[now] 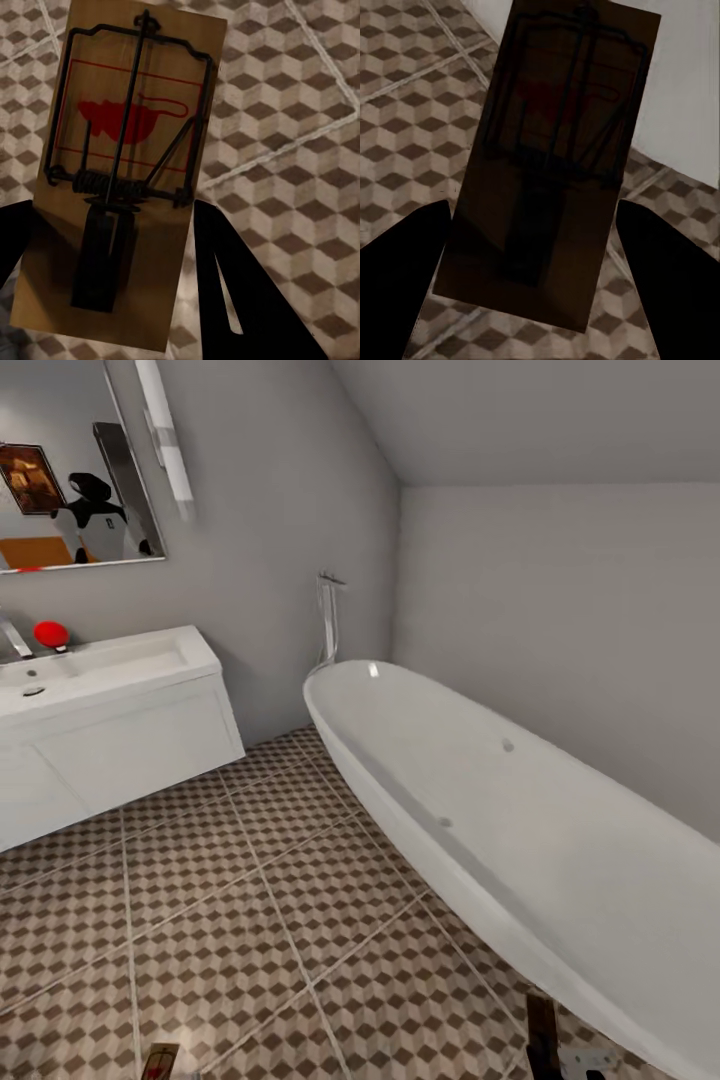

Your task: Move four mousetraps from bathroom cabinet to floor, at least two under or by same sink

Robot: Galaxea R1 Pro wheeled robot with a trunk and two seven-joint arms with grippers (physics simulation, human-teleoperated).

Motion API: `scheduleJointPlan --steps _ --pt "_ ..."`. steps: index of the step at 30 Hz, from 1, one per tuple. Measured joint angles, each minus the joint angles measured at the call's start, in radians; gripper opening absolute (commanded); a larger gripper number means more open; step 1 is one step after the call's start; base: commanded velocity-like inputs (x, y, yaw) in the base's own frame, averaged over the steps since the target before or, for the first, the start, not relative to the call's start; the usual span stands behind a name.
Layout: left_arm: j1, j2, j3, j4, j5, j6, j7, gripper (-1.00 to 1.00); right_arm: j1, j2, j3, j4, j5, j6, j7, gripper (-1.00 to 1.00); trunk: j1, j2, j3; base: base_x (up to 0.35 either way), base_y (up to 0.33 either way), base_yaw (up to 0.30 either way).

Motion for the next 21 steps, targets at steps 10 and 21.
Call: scheduleJointPlan --steps 10,21 --pt "0.000 0.000 0.000 0.000 0.000 0.000 0.000 -1.00 0.000 0.000 0.000 0.000 0.000 0.000 0.000 -1.00 0.000 0.000 -0.004 0.291 -0.041 0.285" --pt "0.000 -0.001 0.000 0.000 0.000 0.000 0.000 -1.00 0.000 0.000 0.000 0.000 0.000 0.000 0.000 -1.00 0.000 0.000 -0.008 0.240 0.158 0.285"
